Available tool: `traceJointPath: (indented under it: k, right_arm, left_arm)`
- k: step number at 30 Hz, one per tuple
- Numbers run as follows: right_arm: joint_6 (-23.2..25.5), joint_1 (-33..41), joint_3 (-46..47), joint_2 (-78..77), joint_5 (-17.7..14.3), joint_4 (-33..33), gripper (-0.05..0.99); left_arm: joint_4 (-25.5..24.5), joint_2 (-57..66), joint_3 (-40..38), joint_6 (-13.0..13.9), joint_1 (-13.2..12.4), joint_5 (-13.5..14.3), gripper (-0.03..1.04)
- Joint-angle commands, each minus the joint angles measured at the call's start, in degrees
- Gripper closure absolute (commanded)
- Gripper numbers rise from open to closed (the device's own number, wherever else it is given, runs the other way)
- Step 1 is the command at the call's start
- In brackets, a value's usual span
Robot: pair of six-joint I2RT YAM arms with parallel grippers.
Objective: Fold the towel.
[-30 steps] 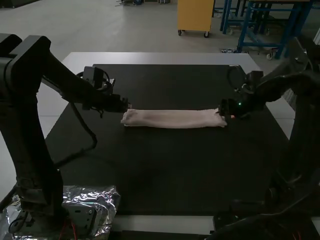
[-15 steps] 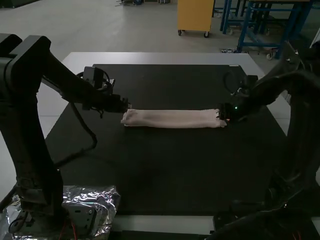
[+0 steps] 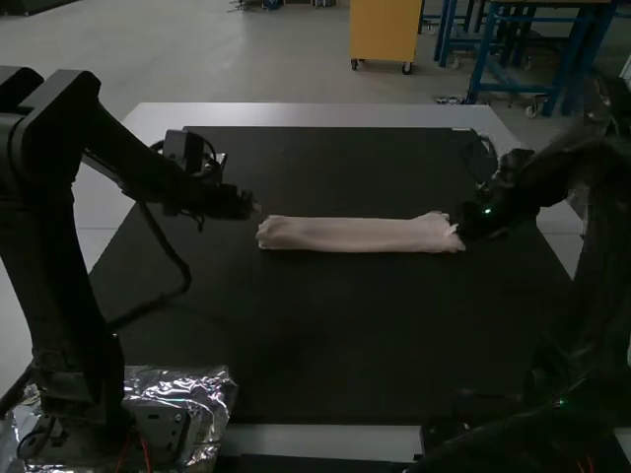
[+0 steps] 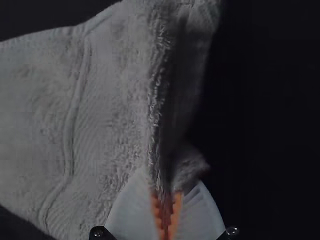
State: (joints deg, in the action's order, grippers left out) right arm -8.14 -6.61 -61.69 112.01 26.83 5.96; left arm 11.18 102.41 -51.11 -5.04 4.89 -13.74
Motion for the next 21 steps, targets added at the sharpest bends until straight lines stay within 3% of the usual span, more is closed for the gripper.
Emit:
traceJointPath:
  k: [1, 10, 21]
  right_arm:
    - [-0.3, 0.02, -0.62, -5.22, 2.88, 1.34, 0.96]
    - [2.17, 11.53, -0.1, -6.89, 3.58, 3.01, 0.96]
    - [10.16, 22.78, -2.12, -3.55, 3.05, -4.81, 0.96]
  left_arm:
    - [1.56, -1.16, -1.27, -0.24, 0.83, -0.5, 0.04]
    - [2.53, -1.16, -1.45, -0.06, 2.32, -0.06, 0.04]
    - [1.92, -1.07, -0.92, 0.56, 1.88, 0.03, 0.04]
